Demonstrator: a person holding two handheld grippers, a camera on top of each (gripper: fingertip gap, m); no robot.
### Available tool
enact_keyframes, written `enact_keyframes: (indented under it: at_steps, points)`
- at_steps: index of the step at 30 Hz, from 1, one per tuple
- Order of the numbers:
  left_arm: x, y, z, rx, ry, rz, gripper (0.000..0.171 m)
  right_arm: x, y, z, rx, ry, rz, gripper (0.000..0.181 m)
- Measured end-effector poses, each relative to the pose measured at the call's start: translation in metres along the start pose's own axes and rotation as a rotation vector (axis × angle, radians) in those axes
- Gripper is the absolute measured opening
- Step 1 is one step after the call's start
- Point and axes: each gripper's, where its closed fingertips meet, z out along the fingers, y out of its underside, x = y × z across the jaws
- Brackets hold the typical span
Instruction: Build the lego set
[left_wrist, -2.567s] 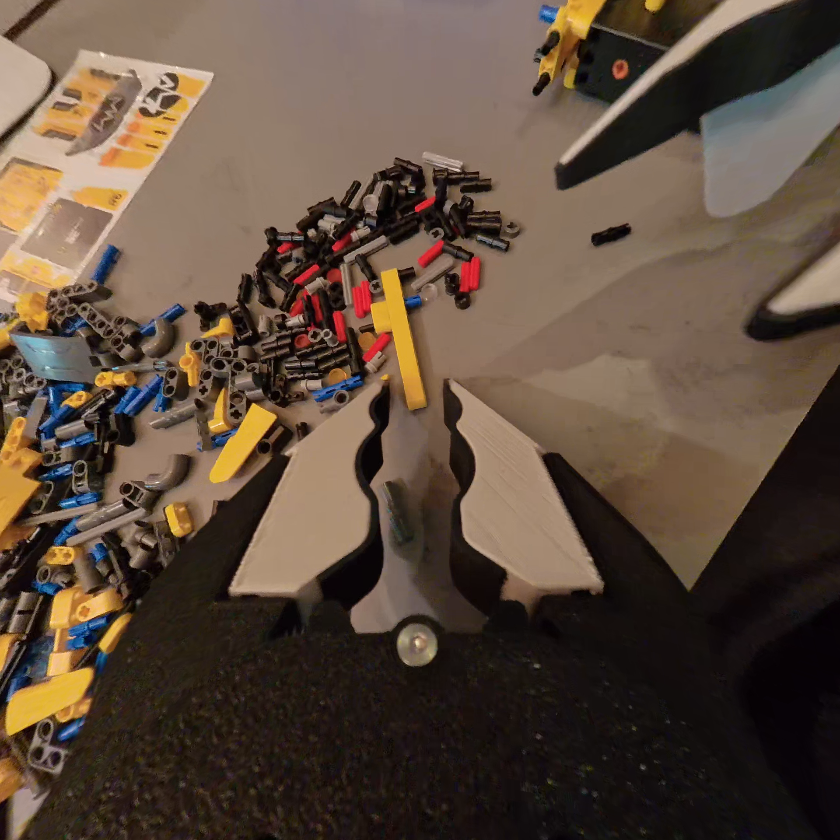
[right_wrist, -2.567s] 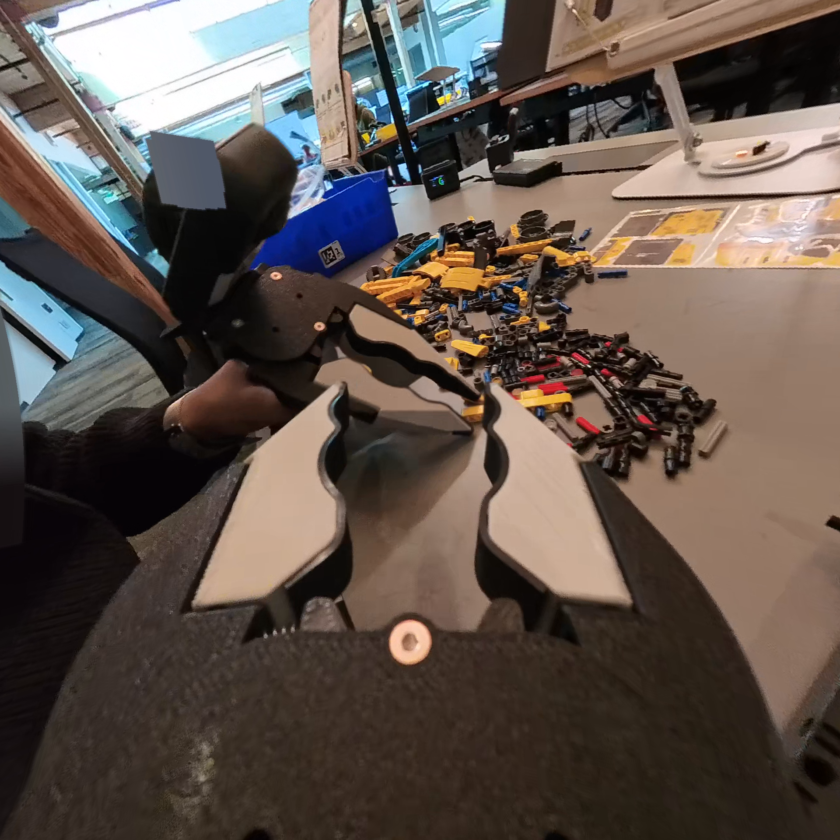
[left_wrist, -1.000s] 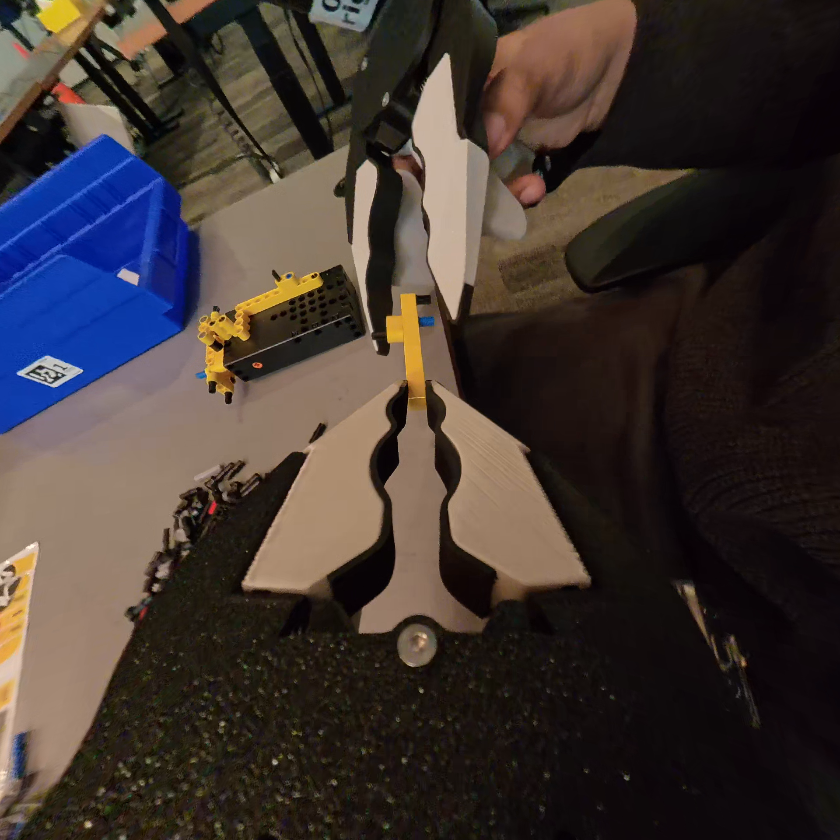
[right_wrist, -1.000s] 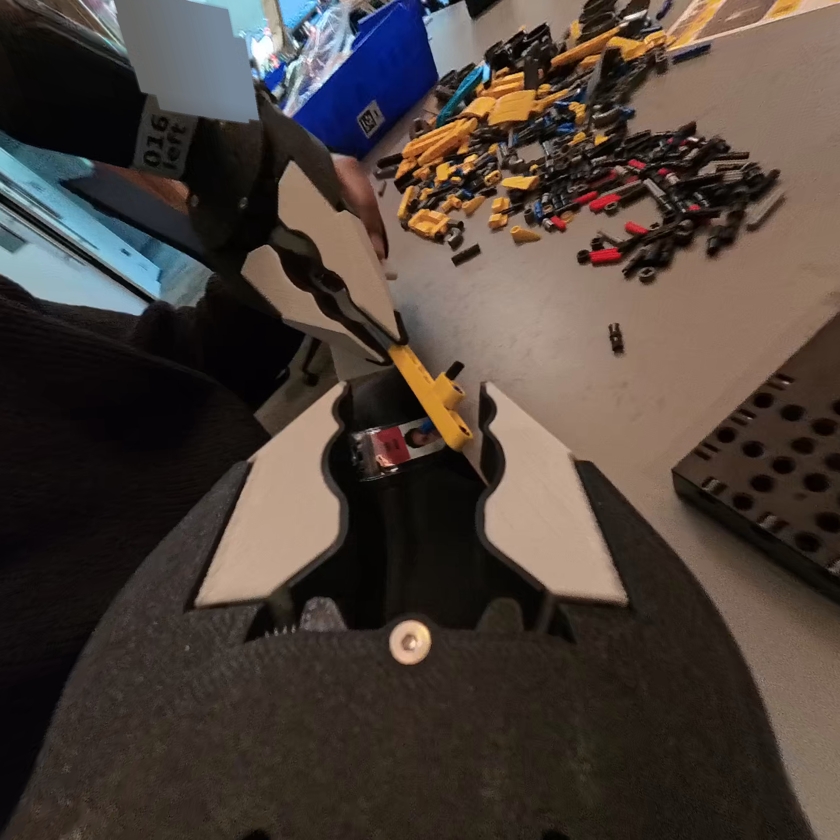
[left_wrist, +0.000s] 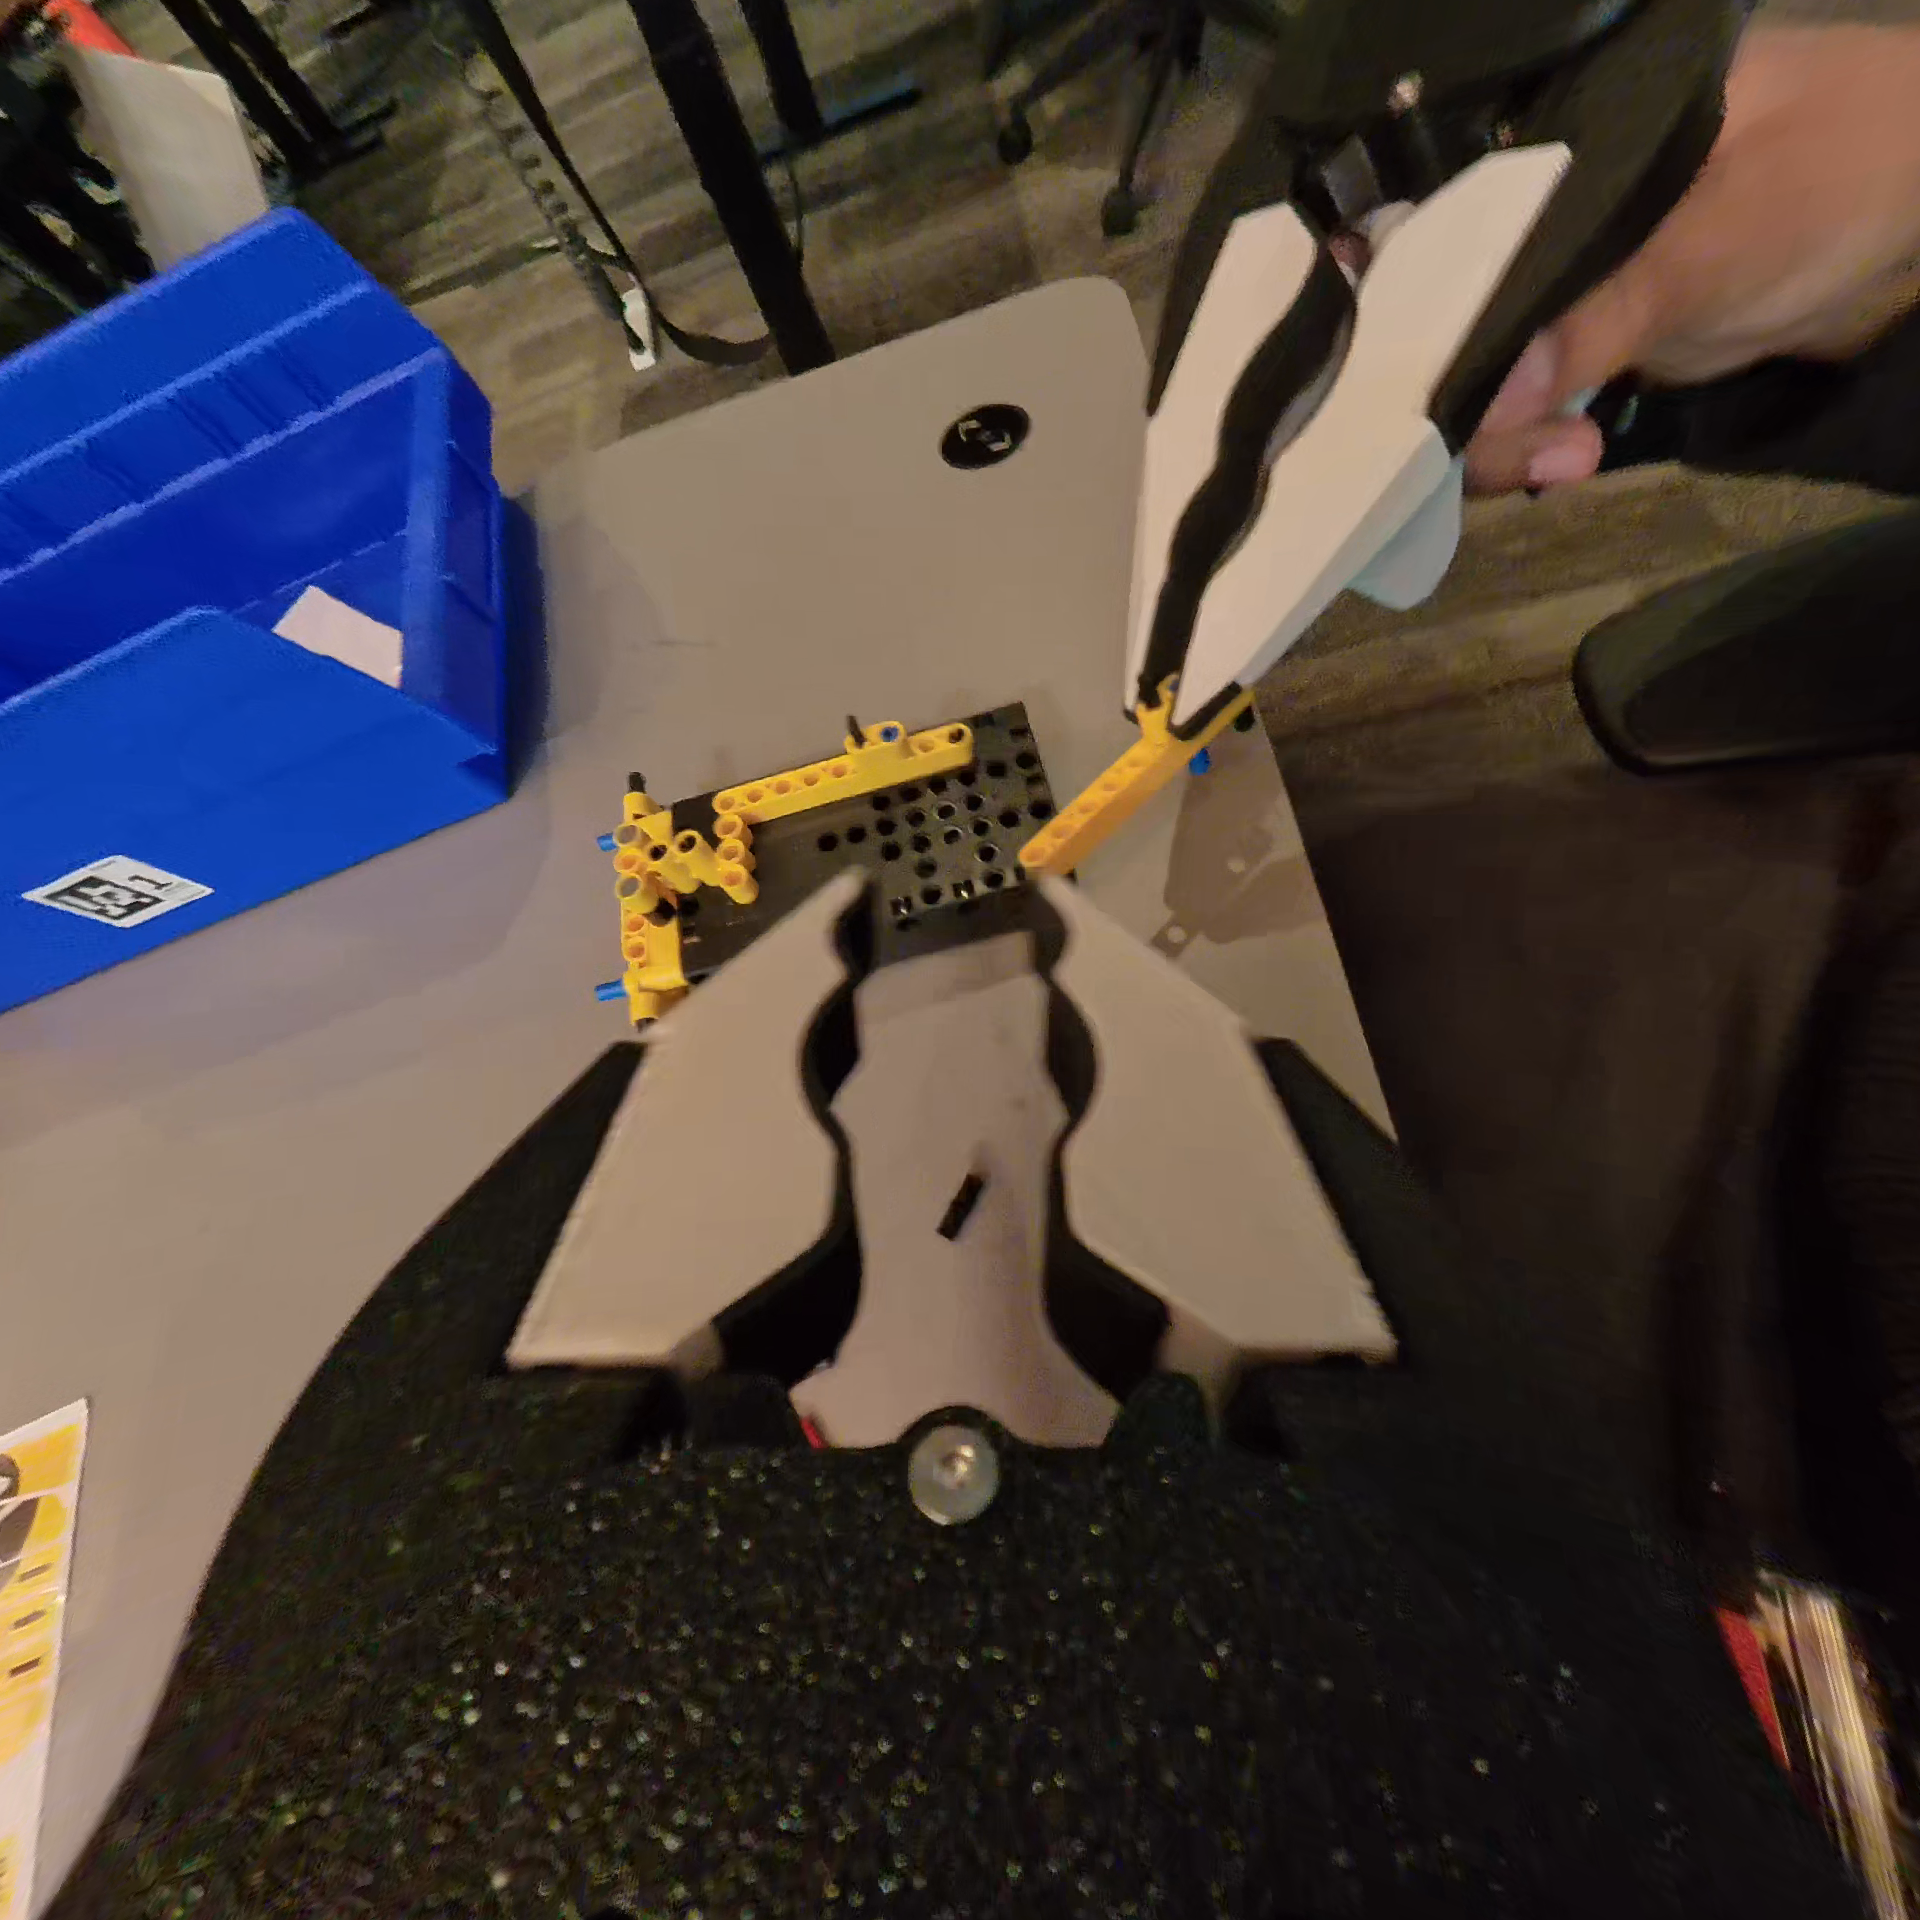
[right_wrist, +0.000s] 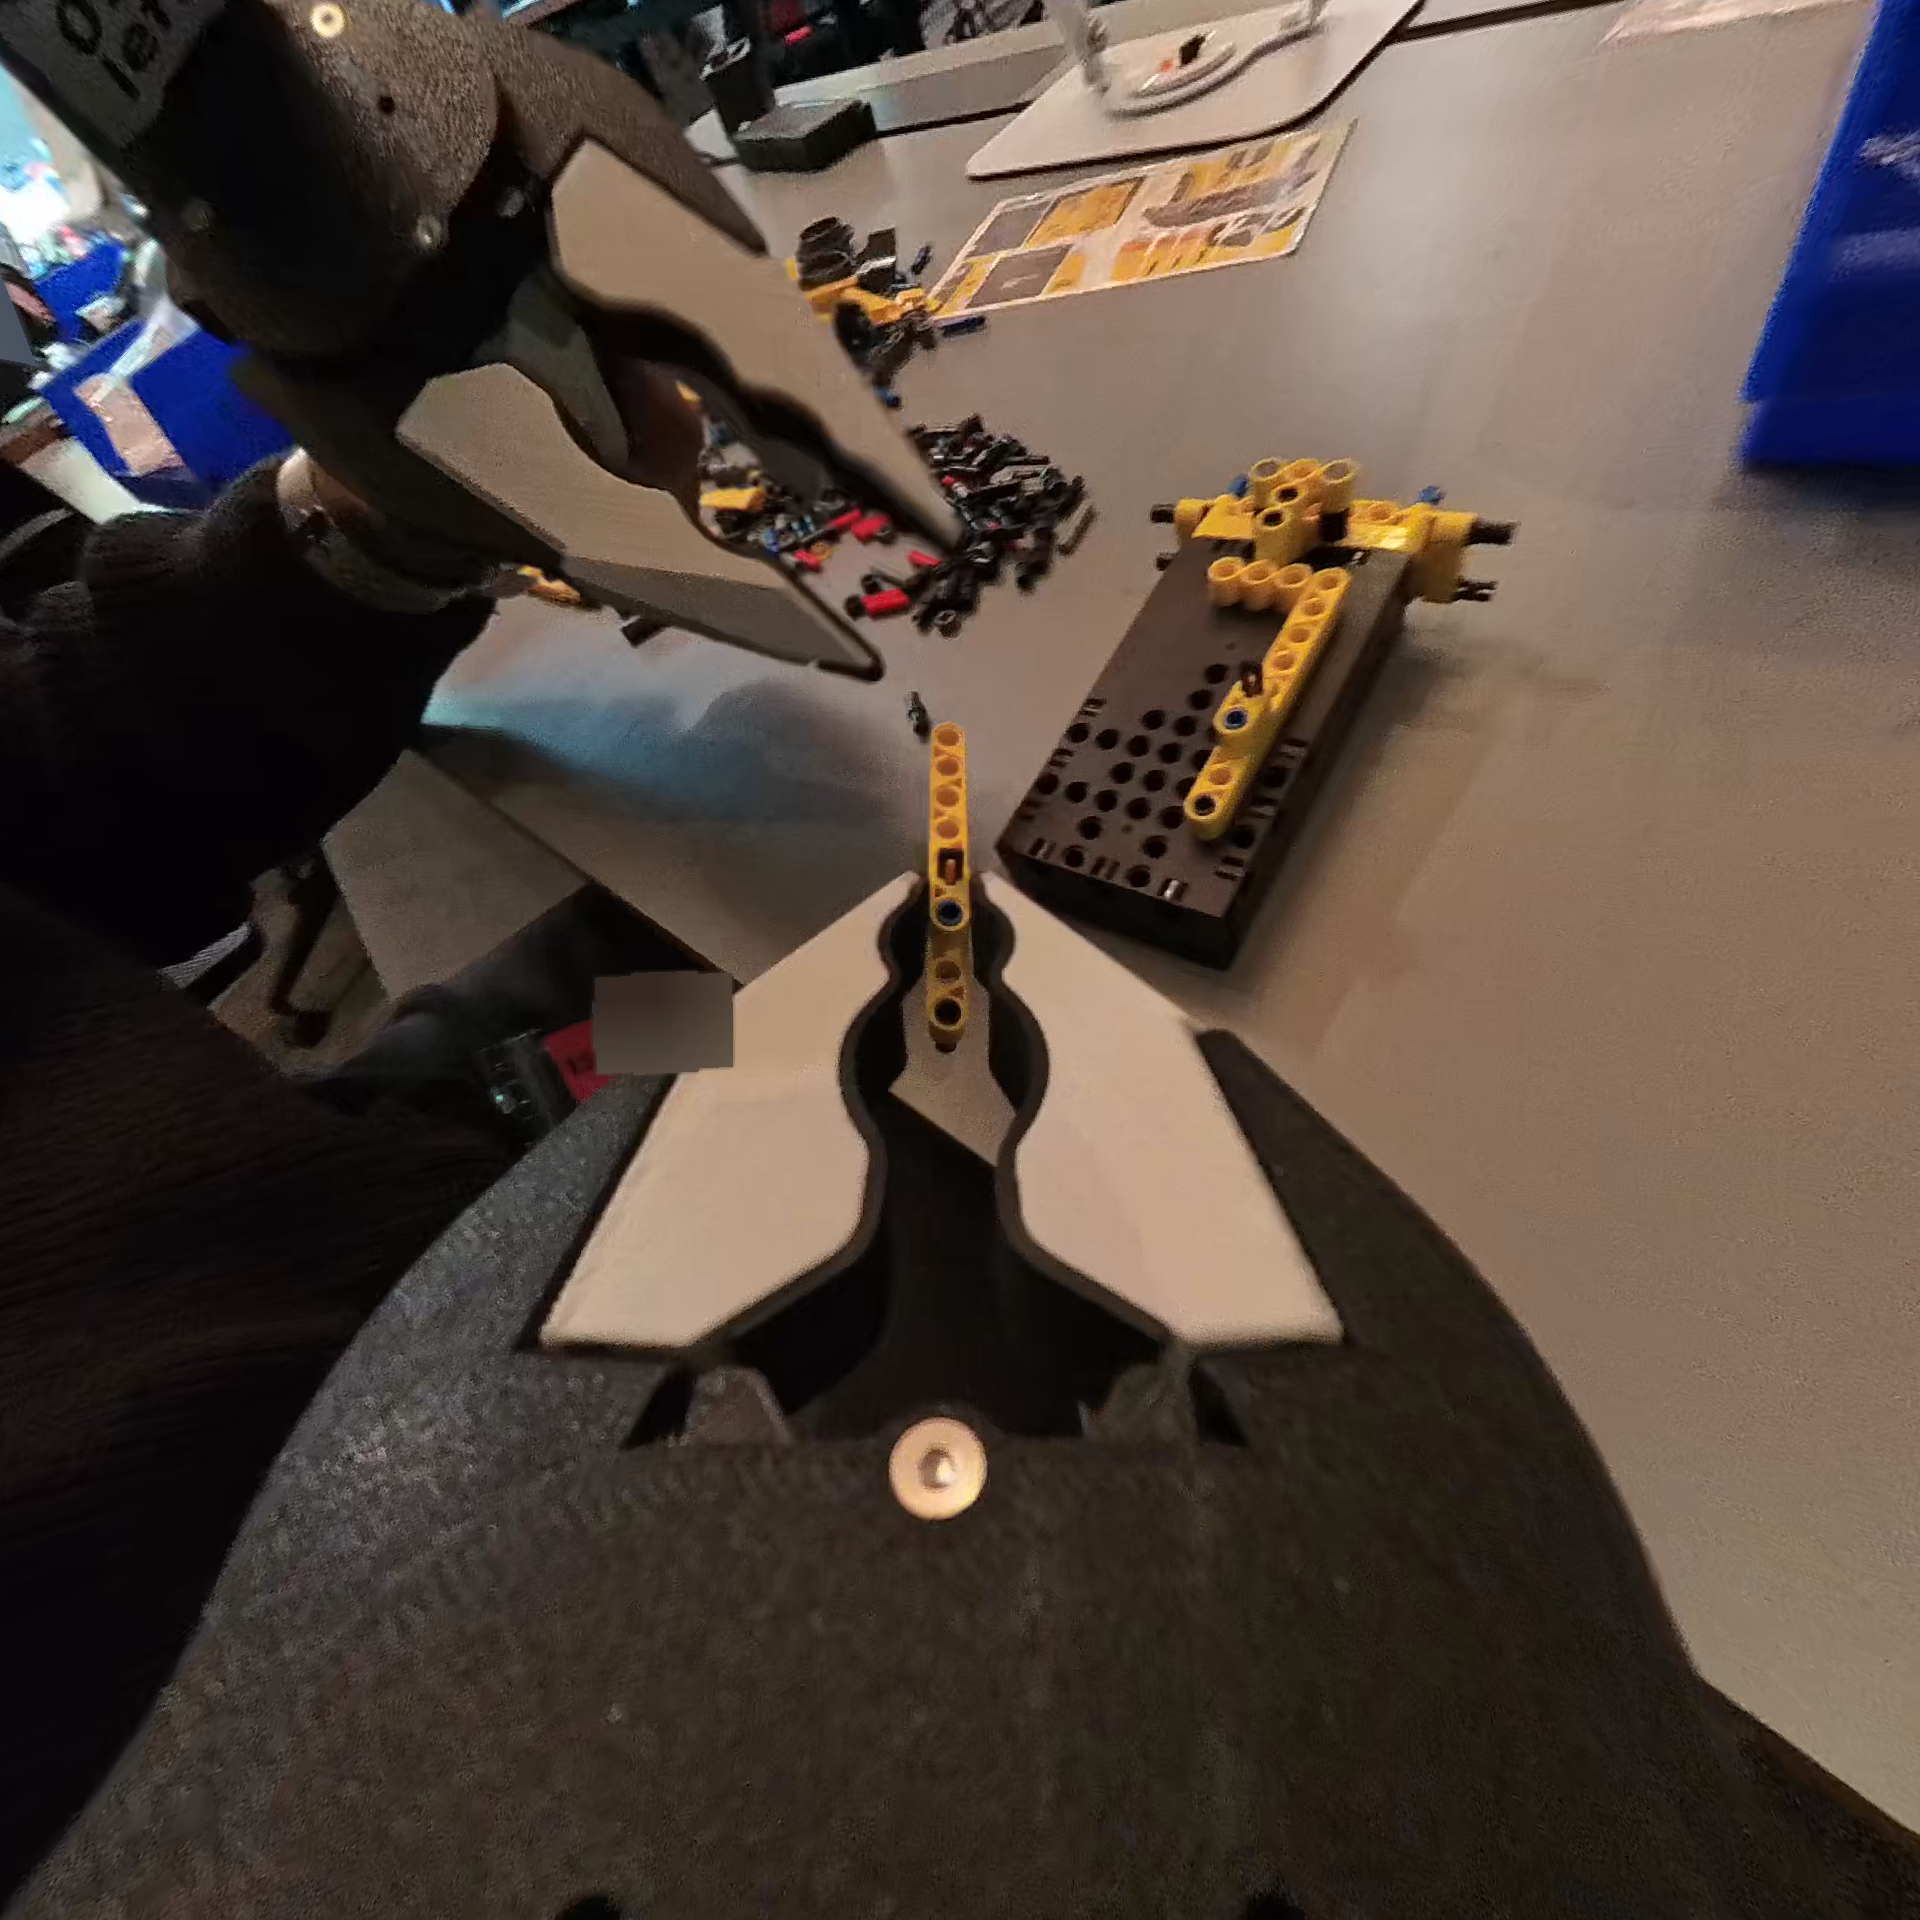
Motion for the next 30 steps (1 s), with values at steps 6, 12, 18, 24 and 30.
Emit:
enact_keyframes:
  at_steps: [6,12,18,24,30]
  points:
    - [-0.041,-0.014,-0.003,0.146,-0.138,-0.053,0.099,0.009,0.017,0.000,-0.079,0.128,-0.143,0.007]
    - [-0.055,0.008,0.032,0.002,-0.062,-0.062,0.099,0.012,0.023,0.005,-0.159,0.200,-0.240,0.008]
    - [-0.062,0.012,0.039,0.018,-0.015,-0.156,0.099,0.017,0.034,0.007,-0.233,0.195,-0.230,0.008]
    - [-0.057,0.030,0.040,-0.022,0.014,-0.235,0.099,0.024,0.040,0.008,-0.264,0.257,-0.324,0.007]
    - [-0.047,0.039,0.043,-0.061,0.028,-0.221,0.099,0.025,0.021,-0.005,-0.164,0.262,-0.264,0.007]
